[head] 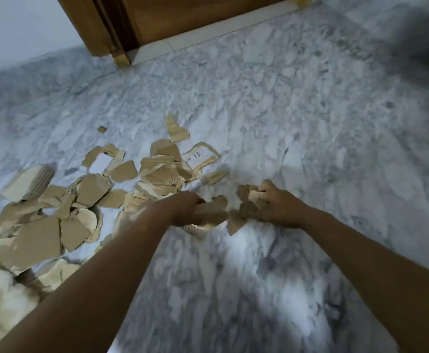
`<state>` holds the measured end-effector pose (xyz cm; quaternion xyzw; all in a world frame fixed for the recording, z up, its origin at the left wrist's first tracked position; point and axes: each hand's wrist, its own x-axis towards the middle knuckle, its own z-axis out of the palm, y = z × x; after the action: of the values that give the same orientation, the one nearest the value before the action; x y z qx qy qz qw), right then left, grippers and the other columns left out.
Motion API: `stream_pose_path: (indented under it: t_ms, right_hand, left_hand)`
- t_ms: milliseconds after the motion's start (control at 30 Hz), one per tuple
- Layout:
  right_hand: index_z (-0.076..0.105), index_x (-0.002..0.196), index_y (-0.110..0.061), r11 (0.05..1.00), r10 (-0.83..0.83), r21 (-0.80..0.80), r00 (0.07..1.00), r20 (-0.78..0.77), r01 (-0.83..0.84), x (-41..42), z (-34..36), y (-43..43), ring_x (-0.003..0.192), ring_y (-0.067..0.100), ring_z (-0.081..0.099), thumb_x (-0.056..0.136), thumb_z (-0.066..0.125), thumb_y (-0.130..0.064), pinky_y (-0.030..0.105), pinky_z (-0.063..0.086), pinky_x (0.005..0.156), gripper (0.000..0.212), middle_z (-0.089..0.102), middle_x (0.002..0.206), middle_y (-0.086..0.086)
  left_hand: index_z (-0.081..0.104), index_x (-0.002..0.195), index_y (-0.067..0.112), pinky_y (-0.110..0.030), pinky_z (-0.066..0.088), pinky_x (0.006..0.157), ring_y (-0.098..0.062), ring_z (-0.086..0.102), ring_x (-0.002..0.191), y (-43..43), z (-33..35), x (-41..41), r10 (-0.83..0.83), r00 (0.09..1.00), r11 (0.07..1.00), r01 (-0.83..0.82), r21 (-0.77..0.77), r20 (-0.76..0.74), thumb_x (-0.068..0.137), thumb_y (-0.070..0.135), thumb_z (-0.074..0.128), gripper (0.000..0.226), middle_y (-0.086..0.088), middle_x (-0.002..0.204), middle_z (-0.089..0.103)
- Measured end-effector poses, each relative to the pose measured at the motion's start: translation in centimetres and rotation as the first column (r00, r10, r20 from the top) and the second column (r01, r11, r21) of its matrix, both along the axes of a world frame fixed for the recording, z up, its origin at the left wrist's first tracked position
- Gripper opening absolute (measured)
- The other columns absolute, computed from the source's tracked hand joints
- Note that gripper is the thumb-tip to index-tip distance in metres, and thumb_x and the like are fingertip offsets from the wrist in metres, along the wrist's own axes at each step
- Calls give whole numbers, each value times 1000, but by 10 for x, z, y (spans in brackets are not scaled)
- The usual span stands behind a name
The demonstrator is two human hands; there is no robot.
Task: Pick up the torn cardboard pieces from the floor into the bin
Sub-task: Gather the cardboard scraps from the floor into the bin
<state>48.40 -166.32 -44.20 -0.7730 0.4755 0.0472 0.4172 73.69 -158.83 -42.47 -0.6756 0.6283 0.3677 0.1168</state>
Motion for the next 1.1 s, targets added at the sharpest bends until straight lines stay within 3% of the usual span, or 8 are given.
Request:
stream_pose_path:
  t_ms: [133, 333, 433, 567, 700, 900, 967, 1100]
  right_hand:
    - [41, 106, -17, 990, -138, -10, 980, -143, 138, -47, -9, -9, 80, 23, 55, 88, 71, -43, 28, 40, 61, 43, 56, 104, 5]
    - [39, 117, -20, 941, -329, -62, 862, -386, 332, -76, -53, 27, 103, 34, 52, 78, 49, -75, 44, 46, 87, 68, 47, 118, 9]
    - [31, 139, -10, 917, -363, 24, 857, -366, 398, -72, -53, 31, 115, 40, 52, 90, 62, -48, 38, 41, 86, 70, 44, 132, 21]
    - [41, 141, -7, 907, -355, 102, 872, -337, 409, -64, -37, 14, 116, 32, 56, 92, 69, -30, 28, 44, 77, 61, 50, 137, 18]
    - [71, 109, -14, 920, -383, 56, 918, -100, 389, -42, -5, -14, 82, 14, 60, 68, 91, -26, 18, 42, 51, 47, 68, 100, 4]
    - [72, 80, -16, 946, -319, 33, 944, -86, 323, 16, 4, -42, 75, 17, 64, 66, 90, -39, 27, 48, 57, 32, 63, 73, -1]
    - [66, 79, -22, 956, -289, -19, 936, -199, 291, 32, -13, -42, 90, 27, 58, 63, 83, -58, 32, 46, 64, 43, 57, 87, 3]
    - [39, 133, -22, 959, -281, -59, 906, -317, 277, 41, -42, -22, 127, 40, 35, 82, 70, -53, 57, 42, 100, 68, 30, 137, 12]
  left_hand:
    - [64, 119, 17, -39, 47, 97, -29, 54, 114, -34, -18, -29, -186, 976, 978, 195, -74, 115, 82, 33, 74, 41, -9, 130, 46]
    - [54, 131, 29, -43, 48, 96, -31, 51, 117, -38, -52, -44, -216, 950, 940, 265, -214, 225, 78, 36, 74, 57, -4, 132, 45]
    - [49, 131, 29, -42, 48, 89, -32, 56, 115, -35, -55, -44, -157, 961, 956, 207, -210, 228, 82, 36, 71, 54, -8, 126, 60]
    - [43, 133, 25, -41, 47, 87, -35, 56, 117, -31, -56, -41, -43, 982, 985, 72, -159, 182, 79, 42, 74, 64, -14, 126, 59]
    - [44, 137, 14, -37, 42, 95, -31, 53, 123, -22, -49, -30, 57, 997, 991, -50, -121, 54, 81, 40, 75, 69, -14, 133, 56]
    - [54, 130, 15, -28, 45, 85, -22, 61, 109, 2, -27, -8, 99, 991, 995, -102, -23, -85, 79, 34, 79, 60, -4, 119, 64]
    - [56, 126, 17, -31, 49, 86, -21, 61, 105, 8, -22, -3, 133, 986, 991, -134, -10, -104, 76, 35, 80, 59, -2, 115, 64]
    - [60, 119, 22, -41, 54, 89, -21, 62, 98, 20, -26, 1, 172, 978, 985, -167, 48, -121, 59, 47, 74, 66, 0, 109, 66]
